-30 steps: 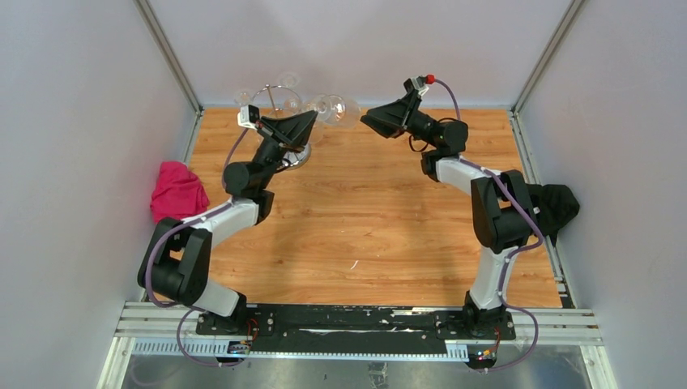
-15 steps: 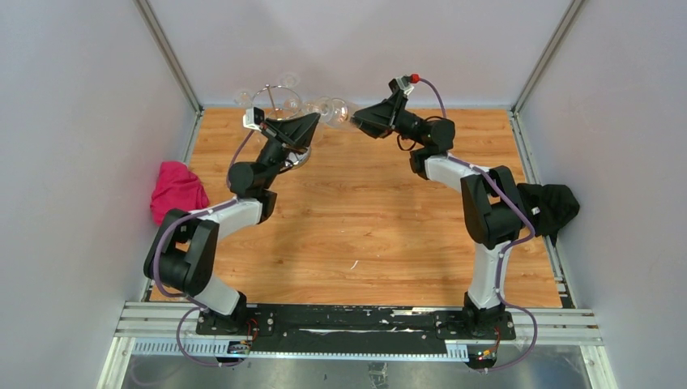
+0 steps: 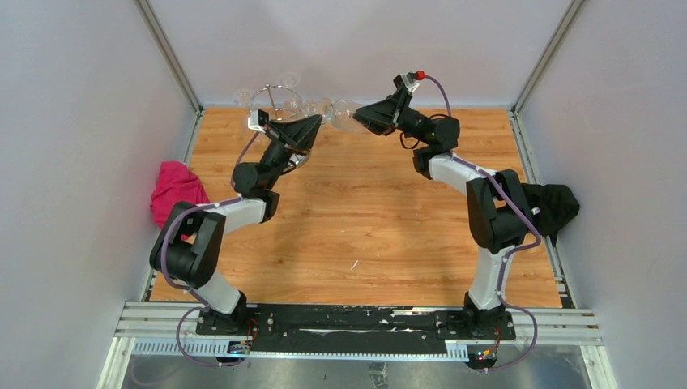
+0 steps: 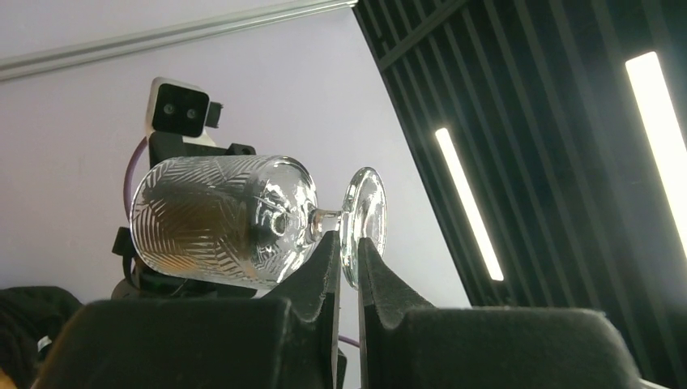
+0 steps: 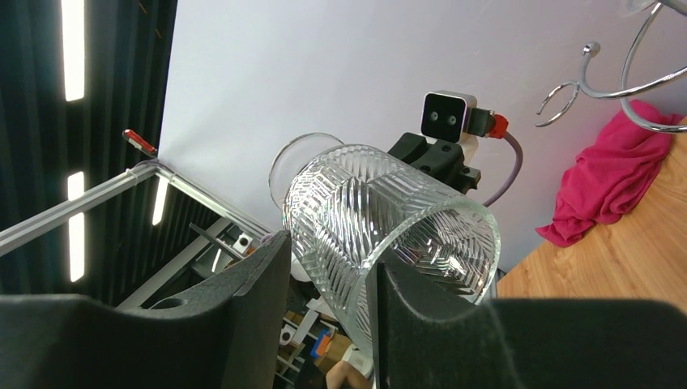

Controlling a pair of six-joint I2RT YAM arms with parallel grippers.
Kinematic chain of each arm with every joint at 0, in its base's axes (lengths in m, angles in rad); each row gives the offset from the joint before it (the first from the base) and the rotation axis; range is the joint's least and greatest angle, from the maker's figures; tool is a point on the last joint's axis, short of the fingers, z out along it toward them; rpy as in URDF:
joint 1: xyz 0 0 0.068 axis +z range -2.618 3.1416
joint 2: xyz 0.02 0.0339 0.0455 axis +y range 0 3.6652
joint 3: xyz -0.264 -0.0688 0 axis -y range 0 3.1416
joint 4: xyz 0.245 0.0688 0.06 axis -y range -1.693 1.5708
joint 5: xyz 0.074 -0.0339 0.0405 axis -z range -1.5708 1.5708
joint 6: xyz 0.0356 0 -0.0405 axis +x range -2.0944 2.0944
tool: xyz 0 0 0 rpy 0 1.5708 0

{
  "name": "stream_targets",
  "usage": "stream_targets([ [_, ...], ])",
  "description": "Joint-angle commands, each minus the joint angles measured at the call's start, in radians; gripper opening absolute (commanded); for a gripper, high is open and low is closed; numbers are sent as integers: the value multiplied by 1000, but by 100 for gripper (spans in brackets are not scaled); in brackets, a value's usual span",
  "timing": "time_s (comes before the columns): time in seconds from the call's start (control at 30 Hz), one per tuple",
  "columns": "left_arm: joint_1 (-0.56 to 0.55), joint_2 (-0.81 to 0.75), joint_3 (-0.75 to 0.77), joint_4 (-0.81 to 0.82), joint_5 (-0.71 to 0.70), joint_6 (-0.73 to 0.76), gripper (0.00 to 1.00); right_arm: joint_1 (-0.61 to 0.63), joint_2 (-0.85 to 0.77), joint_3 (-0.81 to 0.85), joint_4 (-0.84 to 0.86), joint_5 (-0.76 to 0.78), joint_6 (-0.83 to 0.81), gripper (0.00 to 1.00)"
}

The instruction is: Take the wine glass off the wine glass rack

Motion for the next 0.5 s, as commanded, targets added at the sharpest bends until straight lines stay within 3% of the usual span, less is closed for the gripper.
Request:
stream_targets([
  [0.0, -15, 64, -10, 28, 11, 62, 0, 16, -69, 3, 109, 7, 10, 41],
  [0.47, -48, 137, 16, 28, 20, 73, 0, 21, -77, -12, 108, 6, 26, 17],
])
